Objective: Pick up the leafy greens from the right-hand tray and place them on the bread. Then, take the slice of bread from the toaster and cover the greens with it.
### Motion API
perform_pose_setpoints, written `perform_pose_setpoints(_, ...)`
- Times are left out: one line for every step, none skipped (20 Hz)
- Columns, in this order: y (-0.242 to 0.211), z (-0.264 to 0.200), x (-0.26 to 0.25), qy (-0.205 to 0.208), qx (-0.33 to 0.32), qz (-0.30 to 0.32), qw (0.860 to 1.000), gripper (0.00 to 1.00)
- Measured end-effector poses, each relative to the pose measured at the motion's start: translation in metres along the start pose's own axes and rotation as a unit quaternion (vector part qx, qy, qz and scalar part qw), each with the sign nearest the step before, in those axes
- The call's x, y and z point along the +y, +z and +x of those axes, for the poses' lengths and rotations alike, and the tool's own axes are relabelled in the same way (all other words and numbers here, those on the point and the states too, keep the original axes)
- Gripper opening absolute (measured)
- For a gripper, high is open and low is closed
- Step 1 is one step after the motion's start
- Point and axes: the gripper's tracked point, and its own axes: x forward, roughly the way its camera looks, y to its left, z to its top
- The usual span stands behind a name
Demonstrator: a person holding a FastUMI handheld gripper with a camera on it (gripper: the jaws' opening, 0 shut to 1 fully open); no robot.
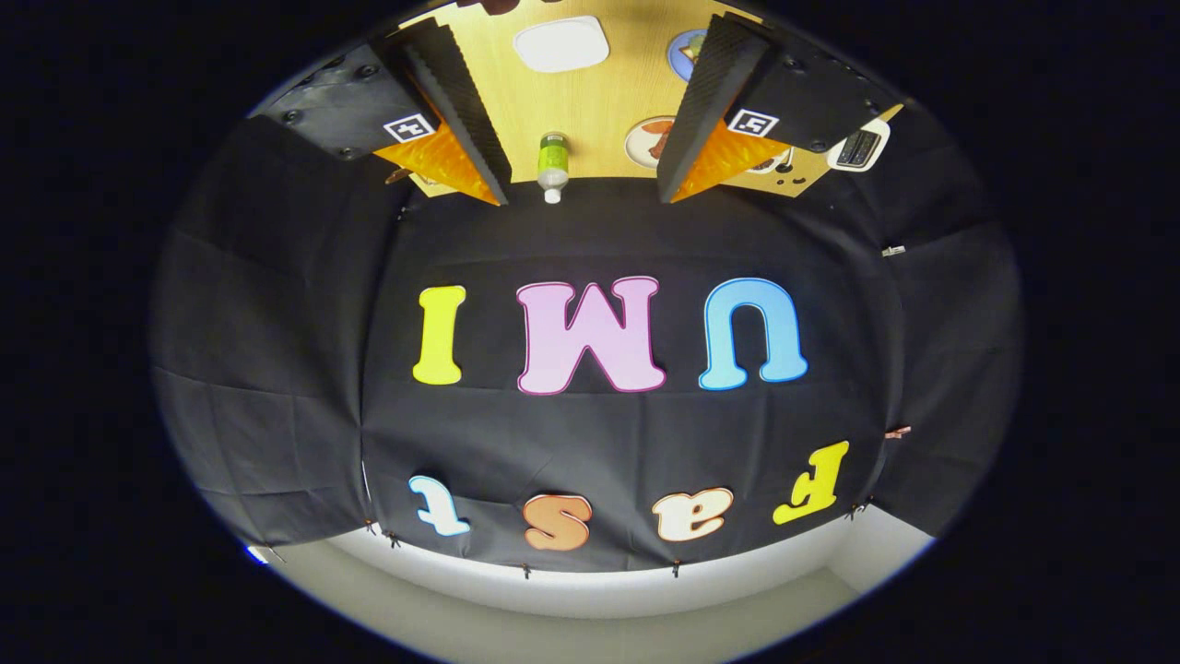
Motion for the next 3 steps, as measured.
perform_pose_setpoints(-0.009,-0.001,0.004,0.002,0.01,0.005,1.0,0.99)
perform_pose_setpoints(-0.018,-0.002,0.011,0.01,0.021,0.009,1.0,0.99)
perform_pose_setpoints(-0.026,-0.003,0.017,0.017,0.031,0.008,0.999,0.99)
